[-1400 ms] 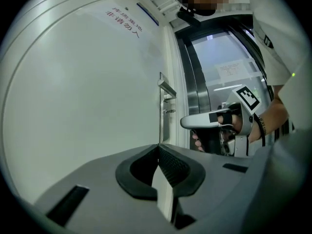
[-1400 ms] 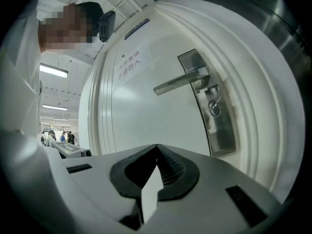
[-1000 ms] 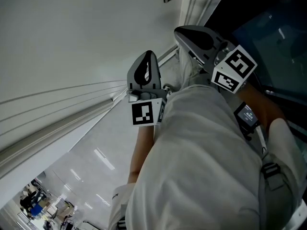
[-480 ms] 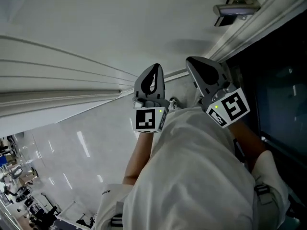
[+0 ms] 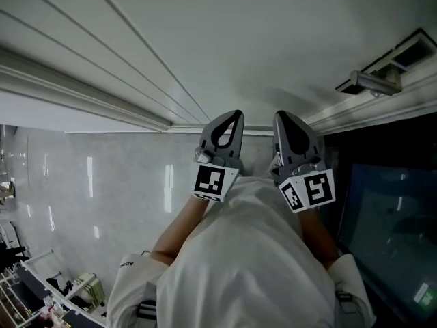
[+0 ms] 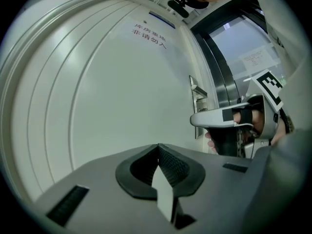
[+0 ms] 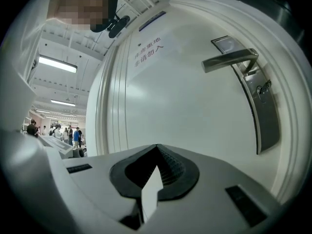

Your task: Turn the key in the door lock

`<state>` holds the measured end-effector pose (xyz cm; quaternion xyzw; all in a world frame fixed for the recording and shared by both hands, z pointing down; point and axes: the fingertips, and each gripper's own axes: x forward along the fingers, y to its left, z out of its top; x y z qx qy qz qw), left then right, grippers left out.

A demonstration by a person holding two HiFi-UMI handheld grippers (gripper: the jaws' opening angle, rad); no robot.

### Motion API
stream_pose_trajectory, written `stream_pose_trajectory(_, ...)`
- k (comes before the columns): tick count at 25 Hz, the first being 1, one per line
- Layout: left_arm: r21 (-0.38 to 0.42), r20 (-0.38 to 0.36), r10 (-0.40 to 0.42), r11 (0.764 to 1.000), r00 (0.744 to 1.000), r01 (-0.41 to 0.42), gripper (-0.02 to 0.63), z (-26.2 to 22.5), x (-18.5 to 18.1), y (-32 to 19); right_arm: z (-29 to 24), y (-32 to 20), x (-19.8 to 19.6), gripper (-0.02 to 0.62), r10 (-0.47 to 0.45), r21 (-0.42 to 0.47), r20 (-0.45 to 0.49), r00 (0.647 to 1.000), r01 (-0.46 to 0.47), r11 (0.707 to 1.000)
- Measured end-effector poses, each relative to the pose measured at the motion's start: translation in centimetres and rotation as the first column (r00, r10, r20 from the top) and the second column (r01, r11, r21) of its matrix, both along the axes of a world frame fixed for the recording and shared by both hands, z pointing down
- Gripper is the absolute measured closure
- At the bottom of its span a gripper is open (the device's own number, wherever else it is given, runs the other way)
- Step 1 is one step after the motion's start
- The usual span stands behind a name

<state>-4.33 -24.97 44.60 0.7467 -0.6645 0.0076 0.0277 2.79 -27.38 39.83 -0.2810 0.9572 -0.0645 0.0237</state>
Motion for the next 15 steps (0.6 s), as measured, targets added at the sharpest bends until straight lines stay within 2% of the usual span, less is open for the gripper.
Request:
stream_pose_trajectory(4,0.022,0.007,-0.006,1.000,1.000,0.006,0.597,-0.2,0.2,-0.3,0.9,-0.1,-0.1,0.594,-0.009,-0.025,-0.015,1.000,0.009,1.000)
stream_pose_trajectory(15,0.013,-0.021,-0.007,1.000,1.000,0.007,0.597,0.0,0.5,-0.8,1.5,-0.2,1.6,0.594,0.034,-0.038,-0.048,0.998,-0.036,0.999)
